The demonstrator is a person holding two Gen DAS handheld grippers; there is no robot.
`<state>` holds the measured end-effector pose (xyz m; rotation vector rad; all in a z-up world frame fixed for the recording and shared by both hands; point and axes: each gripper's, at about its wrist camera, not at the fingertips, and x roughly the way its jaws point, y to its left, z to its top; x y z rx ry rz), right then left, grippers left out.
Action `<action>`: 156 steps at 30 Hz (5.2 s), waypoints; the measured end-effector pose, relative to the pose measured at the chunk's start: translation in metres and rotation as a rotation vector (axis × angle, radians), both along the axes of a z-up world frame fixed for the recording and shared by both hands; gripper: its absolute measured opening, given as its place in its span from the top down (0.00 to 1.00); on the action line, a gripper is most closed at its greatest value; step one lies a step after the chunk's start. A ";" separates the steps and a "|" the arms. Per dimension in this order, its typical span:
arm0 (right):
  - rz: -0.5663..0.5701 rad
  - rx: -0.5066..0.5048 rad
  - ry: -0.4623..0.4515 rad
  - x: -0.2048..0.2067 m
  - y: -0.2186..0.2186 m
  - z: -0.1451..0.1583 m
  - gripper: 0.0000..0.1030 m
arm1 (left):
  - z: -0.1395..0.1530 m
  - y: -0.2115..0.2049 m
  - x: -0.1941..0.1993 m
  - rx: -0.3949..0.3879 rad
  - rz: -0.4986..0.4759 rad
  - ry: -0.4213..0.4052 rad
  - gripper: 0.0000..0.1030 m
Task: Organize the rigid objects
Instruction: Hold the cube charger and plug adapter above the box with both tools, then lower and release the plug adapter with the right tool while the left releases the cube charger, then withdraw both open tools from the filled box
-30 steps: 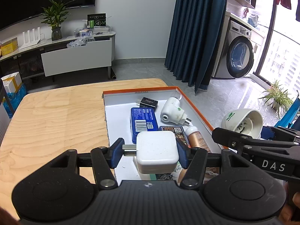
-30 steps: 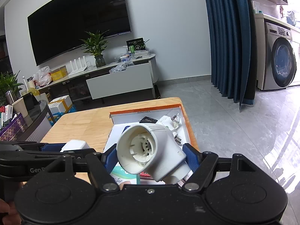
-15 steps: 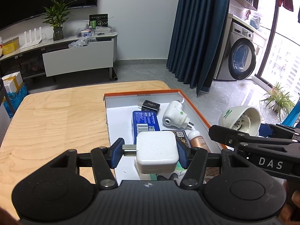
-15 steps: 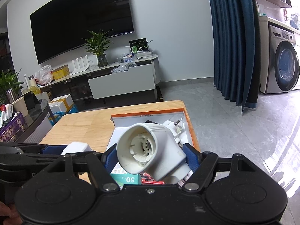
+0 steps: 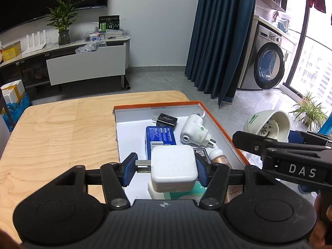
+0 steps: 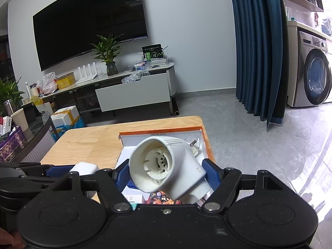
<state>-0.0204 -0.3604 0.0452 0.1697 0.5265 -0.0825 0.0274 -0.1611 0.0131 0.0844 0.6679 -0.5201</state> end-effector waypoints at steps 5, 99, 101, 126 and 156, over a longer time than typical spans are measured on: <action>-0.002 0.001 0.000 0.001 -0.005 -0.001 0.15 | 0.000 -0.003 0.002 0.002 -0.004 0.000 0.43; -0.089 0.011 -0.044 -0.021 -0.038 0.014 0.13 | 0.012 -0.017 0.013 -0.026 -0.056 0.002 0.05; -0.079 0.008 -0.040 -0.029 -0.034 0.015 0.12 | 0.017 -0.012 0.004 -0.002 -0.023 0.002 0.00; -0.028 -0.022 0.080 -0.096 -0.010 -0.017 0.07 | -0.010 0.019 -0.070 0.114 0.194 0.095 0.00; -0.016 -0.016 0.115 -0.091 -0.010 -0.031 0.07 | -0.023 0.013 -0.072 0.143 0.175 0.109 0.00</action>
